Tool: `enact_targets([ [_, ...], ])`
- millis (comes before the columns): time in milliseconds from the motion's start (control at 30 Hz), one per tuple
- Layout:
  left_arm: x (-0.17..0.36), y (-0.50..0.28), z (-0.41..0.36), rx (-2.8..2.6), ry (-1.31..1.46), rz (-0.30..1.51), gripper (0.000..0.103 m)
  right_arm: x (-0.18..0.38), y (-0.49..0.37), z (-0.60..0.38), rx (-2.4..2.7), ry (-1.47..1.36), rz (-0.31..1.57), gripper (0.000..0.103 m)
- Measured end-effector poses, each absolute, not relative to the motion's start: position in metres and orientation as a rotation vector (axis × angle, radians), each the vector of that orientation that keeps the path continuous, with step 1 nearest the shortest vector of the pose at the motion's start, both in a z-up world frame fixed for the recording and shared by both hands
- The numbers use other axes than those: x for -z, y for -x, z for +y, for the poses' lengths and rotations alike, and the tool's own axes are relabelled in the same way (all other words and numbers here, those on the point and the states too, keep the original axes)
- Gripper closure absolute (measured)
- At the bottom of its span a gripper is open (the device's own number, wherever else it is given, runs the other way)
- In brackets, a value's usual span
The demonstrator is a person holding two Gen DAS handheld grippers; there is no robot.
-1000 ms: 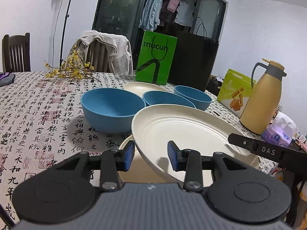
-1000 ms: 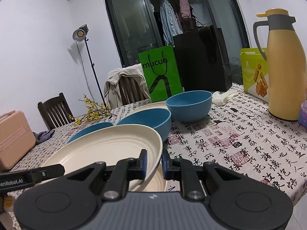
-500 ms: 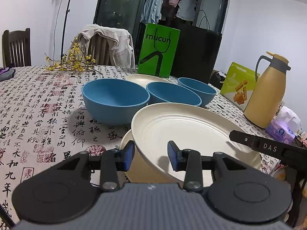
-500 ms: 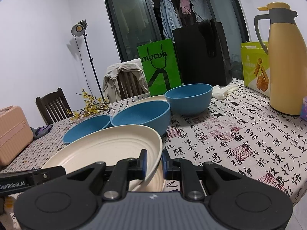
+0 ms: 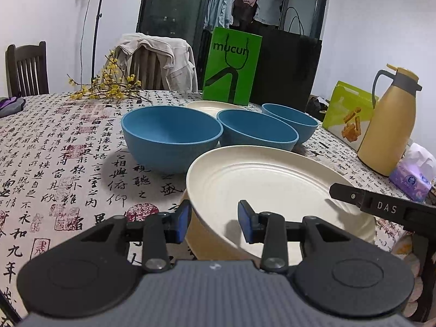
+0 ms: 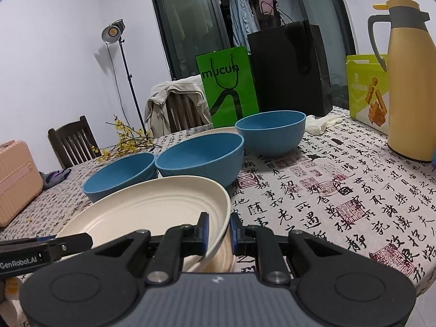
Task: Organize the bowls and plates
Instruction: 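Lower the held cream plate onto the other cream plate with both grippers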
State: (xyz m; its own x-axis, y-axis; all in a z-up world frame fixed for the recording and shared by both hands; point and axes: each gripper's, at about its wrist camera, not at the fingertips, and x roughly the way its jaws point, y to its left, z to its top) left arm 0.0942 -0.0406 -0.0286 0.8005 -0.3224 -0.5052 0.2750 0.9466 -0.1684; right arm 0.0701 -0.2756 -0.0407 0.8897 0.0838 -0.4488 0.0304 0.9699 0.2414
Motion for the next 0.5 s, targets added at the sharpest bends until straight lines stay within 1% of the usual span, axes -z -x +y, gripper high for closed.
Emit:
enact_targets([
  [500, 0.04, -0.101, -0.043, 0.303, 0.057, 0.57, 0.066, 0.048, -0.077, -0.269, -0.016, -0.201, 0.487, 0.088],
])
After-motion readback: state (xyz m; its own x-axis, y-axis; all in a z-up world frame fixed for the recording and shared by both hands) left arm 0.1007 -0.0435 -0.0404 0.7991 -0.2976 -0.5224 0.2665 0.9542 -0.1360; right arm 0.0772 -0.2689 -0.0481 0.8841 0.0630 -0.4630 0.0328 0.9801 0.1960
